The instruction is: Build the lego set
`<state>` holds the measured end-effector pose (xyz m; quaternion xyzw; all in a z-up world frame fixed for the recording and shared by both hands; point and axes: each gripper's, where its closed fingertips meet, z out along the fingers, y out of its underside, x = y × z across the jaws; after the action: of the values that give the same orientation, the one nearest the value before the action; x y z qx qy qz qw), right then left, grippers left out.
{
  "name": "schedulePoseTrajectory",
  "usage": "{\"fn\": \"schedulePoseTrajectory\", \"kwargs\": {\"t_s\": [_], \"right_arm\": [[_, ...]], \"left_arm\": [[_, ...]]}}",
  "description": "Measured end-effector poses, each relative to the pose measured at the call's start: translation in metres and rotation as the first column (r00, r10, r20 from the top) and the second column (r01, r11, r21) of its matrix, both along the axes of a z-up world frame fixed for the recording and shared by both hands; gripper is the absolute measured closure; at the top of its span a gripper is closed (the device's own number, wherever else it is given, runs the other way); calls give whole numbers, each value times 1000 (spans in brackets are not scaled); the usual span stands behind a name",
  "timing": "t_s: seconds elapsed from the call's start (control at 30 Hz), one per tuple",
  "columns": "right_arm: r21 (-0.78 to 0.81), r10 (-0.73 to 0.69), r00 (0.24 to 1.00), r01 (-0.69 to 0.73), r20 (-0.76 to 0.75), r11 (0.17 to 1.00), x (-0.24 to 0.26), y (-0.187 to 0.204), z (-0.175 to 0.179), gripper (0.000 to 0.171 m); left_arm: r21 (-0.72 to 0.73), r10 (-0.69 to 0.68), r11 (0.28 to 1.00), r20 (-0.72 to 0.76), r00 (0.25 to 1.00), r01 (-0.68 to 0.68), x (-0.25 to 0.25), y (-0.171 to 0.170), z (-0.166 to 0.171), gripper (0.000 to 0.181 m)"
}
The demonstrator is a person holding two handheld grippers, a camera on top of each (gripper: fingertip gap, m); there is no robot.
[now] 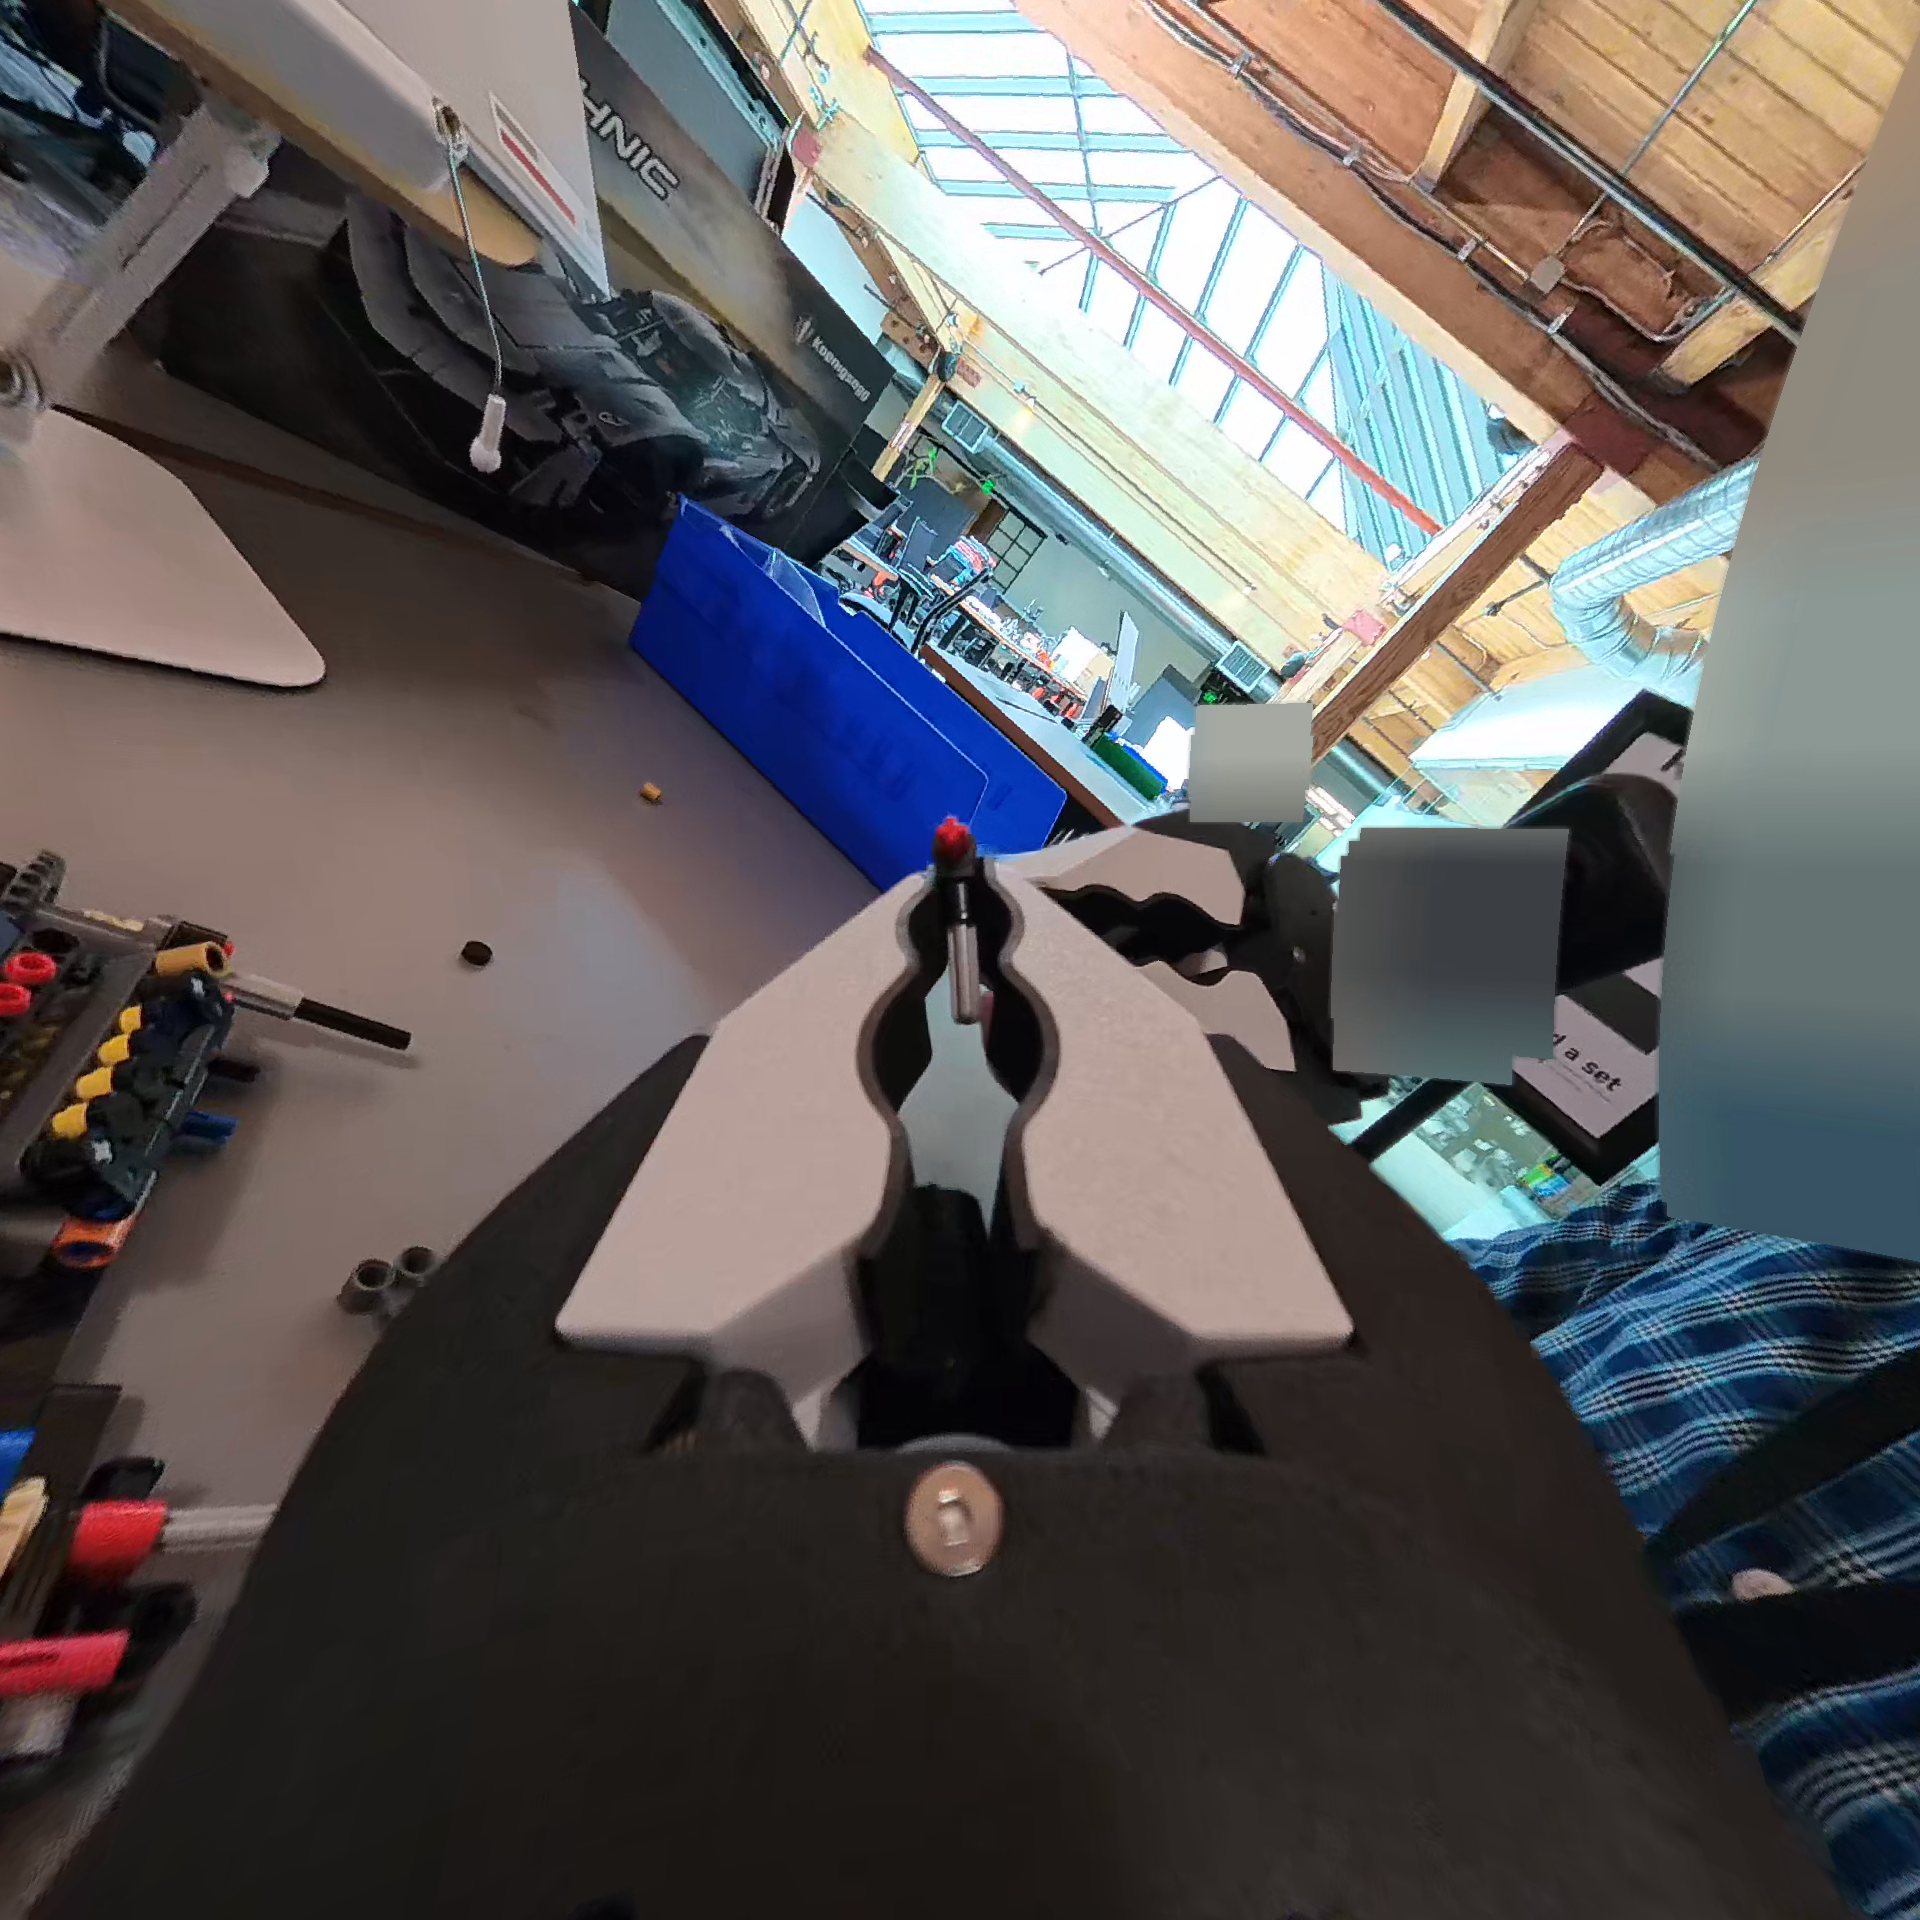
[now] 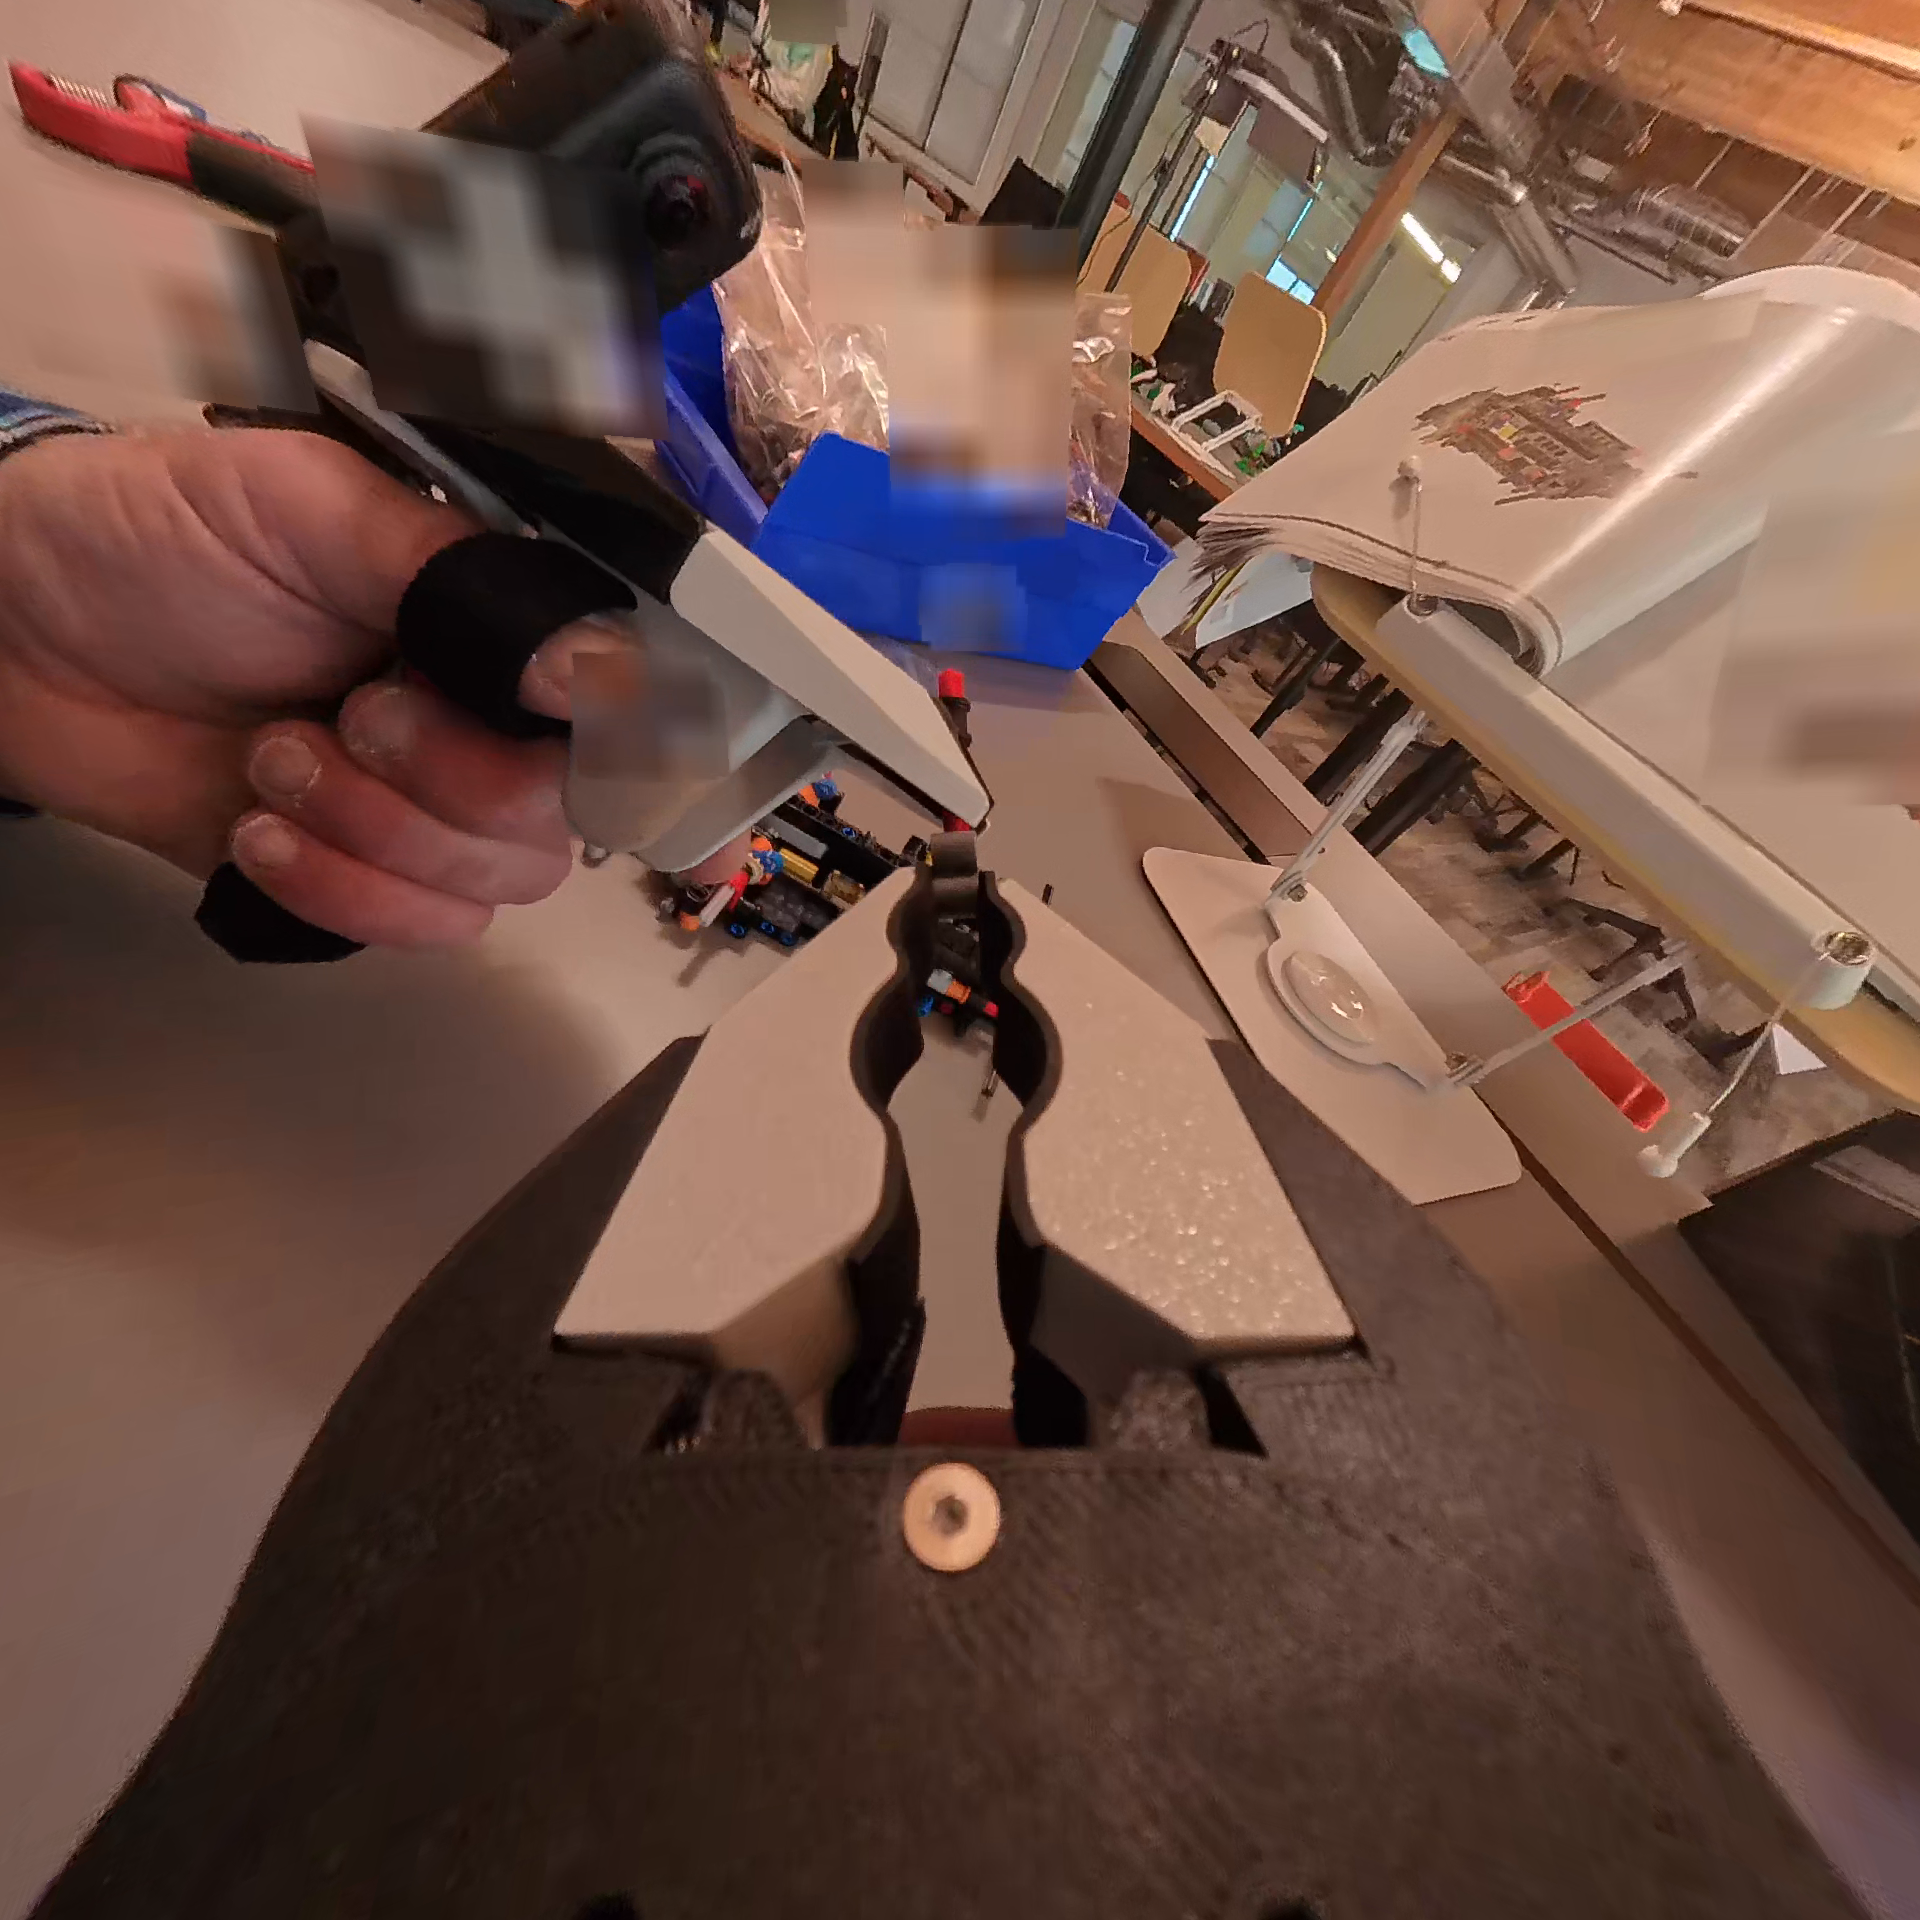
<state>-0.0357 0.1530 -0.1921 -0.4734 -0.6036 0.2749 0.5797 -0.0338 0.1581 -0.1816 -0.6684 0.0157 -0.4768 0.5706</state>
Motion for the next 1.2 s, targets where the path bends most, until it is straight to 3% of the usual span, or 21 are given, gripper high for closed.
{"fn": "schedulePoseTrajectory", "kwargs": {"t_s": [0.4,0.47,0.6,0.67,0.73,0.8,0.87,0.97,1.07,1.2], "right_arm": [[-2,38,999,-38,-30,999,5,-4,-7,166],[-85,71,996,-75,-53,994,8,-5,-8,166],[-108,57,997,-63,-60,992,11,-5,-12,166],[-49,28,999,-30,-44,998,13,-5,-15,166],[144,-83,996,77,36,987,25,9,-25,171],[108,-52,999,52,-4,993,35,7,-21,171],[84,-36,999,33,29,996,29,4,-21,171],[-67,23,999,-20,46,998,26,7,-31,170],[-26,37,998,-36,45,999,21,3,-25,131],[15,66,997,-67,49,998,5,-8,-20,142]], "left_arm": [[-68,-32,997,79,996,37,3,-2,-8,178],[-63,-32,997,46,998,35,5,-3,-9,178],[-69,-38,997,38,999,41,7,-4,-12,178],[-71,-40,997,40,998,43,7,-4,-13,178],[-67,58,997,154,986,-48,-32,4,0,177],[-58,84,995,24,996,-82,-37,2,-9,178],[-65,13,998,31,999,-11,-5,-2,-17,178],[-21,-24,999,53,998,26,-14,-2,-6,178],[-23,-39,999,-9,999,39,-6,-4,-14,178],[-3,-70,998,-84,994,70,8,-6,-17,177]]}}
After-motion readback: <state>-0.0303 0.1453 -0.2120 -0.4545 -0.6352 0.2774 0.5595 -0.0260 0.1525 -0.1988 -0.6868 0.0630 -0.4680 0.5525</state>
